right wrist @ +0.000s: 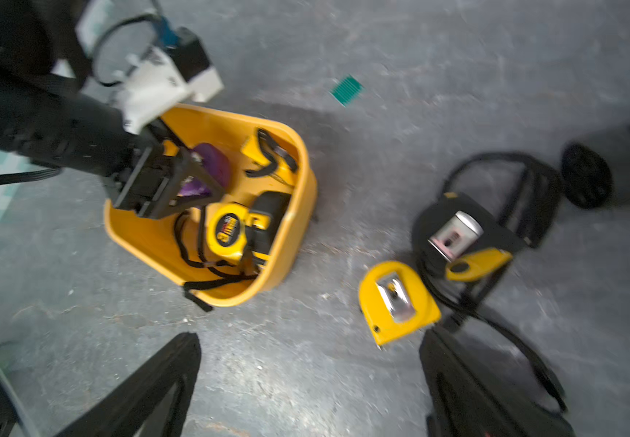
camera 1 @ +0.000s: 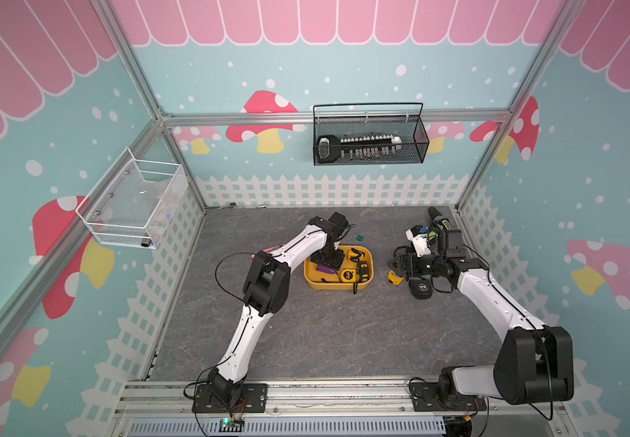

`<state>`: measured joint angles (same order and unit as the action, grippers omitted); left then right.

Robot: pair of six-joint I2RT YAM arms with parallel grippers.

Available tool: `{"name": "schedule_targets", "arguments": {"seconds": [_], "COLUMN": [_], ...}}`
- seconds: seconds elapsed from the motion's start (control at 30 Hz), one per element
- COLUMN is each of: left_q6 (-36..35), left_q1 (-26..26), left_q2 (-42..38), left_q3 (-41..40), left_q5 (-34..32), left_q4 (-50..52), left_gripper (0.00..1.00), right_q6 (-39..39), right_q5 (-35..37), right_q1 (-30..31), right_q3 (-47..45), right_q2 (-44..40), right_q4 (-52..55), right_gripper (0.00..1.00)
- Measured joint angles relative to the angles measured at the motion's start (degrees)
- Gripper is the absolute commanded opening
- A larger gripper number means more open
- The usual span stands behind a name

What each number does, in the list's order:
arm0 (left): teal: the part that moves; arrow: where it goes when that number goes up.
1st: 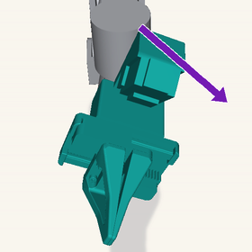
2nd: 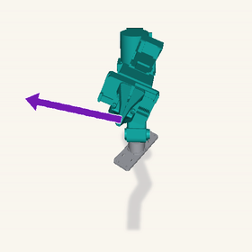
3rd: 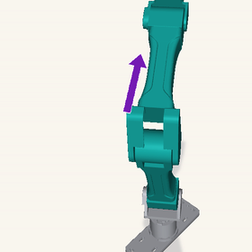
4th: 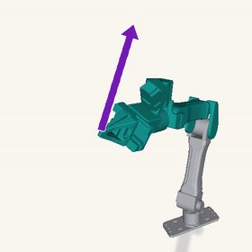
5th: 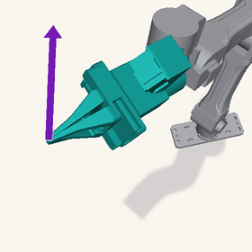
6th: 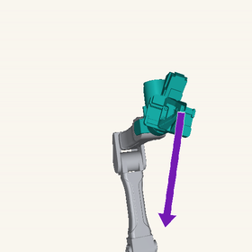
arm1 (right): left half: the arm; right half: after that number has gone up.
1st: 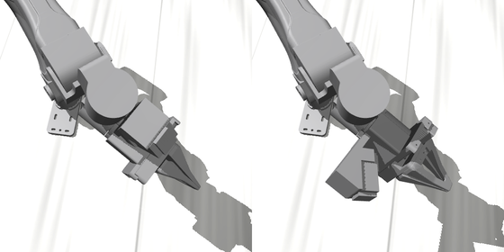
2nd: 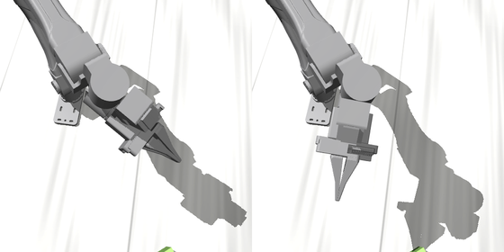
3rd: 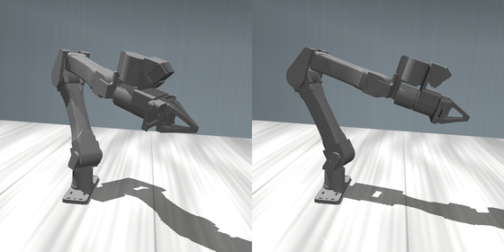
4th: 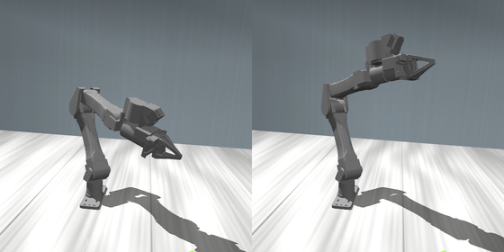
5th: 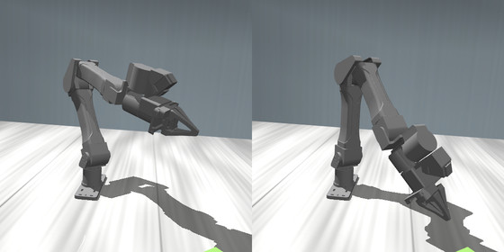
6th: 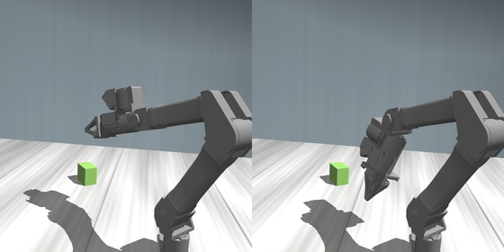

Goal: Take the tape measure out of the storage box
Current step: Pick up the tape measure from the storage box, then place the tape measure at the center of the board.

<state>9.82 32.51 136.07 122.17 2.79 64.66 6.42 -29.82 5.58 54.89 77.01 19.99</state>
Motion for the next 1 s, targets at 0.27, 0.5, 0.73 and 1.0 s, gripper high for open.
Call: {"name": "schedule_targets", "arguments": {"seconds": [0.27,0.5,0.73,1.0], "left_q6": [2.5,6.6,9.4,12.6], "left_q1": [-2.3,-4.2,-4.1,-4.1], "left_q2": [-9.6,-11.5,-11.7,-13.1], "left_q3": [0.0,-1.7,-2.2,-5.8], "left_q5": [15.9,24.7,28.0,30.2], "left_q4": [-0.1,-0.6,-1.7,-4.6], "left_gripper": [0.45,0.45,0.45,0.46], "right_q6": [-0.4,7.7,15.9,24.3], "right_q5": [-6.8,-8.3,-7.6,0.1], "right_q1": [8.7,11.3,16.4,20.1], "right_q3": [-0.9,-3.9,-3.9,-5.7], "right_q2": [1.9,6.3,12.6,15.5], "right_q4": [-10.5,-23.2,-34.8,-46.6], "right_gripper": [0.99,0.98,0.96,0.76]}}
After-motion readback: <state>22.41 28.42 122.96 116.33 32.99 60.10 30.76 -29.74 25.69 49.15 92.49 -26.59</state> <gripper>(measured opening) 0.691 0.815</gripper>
